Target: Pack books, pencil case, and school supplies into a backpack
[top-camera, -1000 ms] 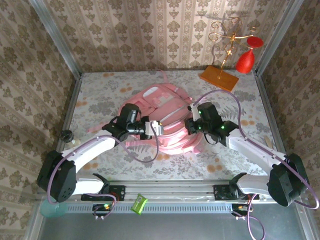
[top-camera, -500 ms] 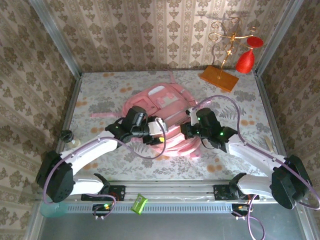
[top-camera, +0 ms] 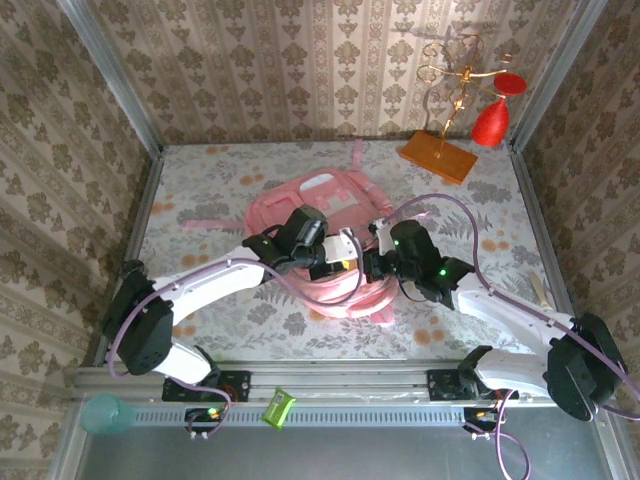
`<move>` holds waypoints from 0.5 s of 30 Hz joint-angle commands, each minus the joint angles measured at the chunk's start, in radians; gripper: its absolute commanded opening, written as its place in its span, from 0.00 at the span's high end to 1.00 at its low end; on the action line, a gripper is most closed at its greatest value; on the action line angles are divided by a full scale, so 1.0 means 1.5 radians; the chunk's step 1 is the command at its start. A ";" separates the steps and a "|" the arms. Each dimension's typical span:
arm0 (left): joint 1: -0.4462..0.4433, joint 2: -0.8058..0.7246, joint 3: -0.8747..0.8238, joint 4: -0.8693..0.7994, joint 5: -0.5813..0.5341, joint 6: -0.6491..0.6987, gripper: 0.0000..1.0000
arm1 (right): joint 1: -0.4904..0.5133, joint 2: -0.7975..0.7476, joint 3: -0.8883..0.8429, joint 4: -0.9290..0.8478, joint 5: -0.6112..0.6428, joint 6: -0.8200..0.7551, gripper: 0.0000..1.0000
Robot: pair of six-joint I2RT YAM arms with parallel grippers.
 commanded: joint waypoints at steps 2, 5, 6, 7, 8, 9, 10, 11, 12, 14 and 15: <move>0.037 -0.011 0.016 -0.052 0.020 0.046 1.00 | -0.002 -0.028 0.006 -0.036 0.019 -0.037 1.00; 0.065 -0.046 -0.023 -0.030 0.050 0.081 1.00 | -0.032 -0.026 0.001 -0.073 0.036 -0.047 1.00; 0.077 -0.057 -0.038 -0.023 0.063 0.094 1.00 | -0.043 -0.024 0.001 -0.086 0.048 -0.052 1.00; 0.088 -0.065 -0.049 -0.018 0.081 0.102 1.00 | -0.051 -0.024 0.003 -0.099 0.062 -0.057 1.00; 0.103 -0.074 -0.058 -0.024 0.109 0.119 1.00 | -0.059 -0.023 0.007 -0.114 0.081 -0.066 1.00; 0.117 -0.085 -0.069 -0.028 0.136 0.138 1.00 | -0.068 -0.021 0.010 -0.126 0.098 -0.071 1.00; 0.128 -0.093 -0.077 -0.032 0.157 0.159 1.00 | -0.077 -0.019 0.014 -0.136 0.112 -0.073 1.00; 0.140 -0.104 -0.088 -0.032 0.175 0.177 1.00 | -0.091 -0.015 0.020 -0.150 0.125 -0.071 1.00; 0.153 -0.112 -0.099 -0.023 0.181 0.185 1.00 | -0.106 -0.008 0.028 -0.161 0.137 -0.068 1.00; 0.182 -0.120 -0.113 -0.012 0.197 0.197 1.00 | -0.119 0.005 0.041 -0.170 0.165 -0.070 1.00; 0.196 -0.119 -0.118 -0.006 0.201 0.201 1.00 | -0.120 0.011 0.045 -0.168 0.173 -0.072 1.00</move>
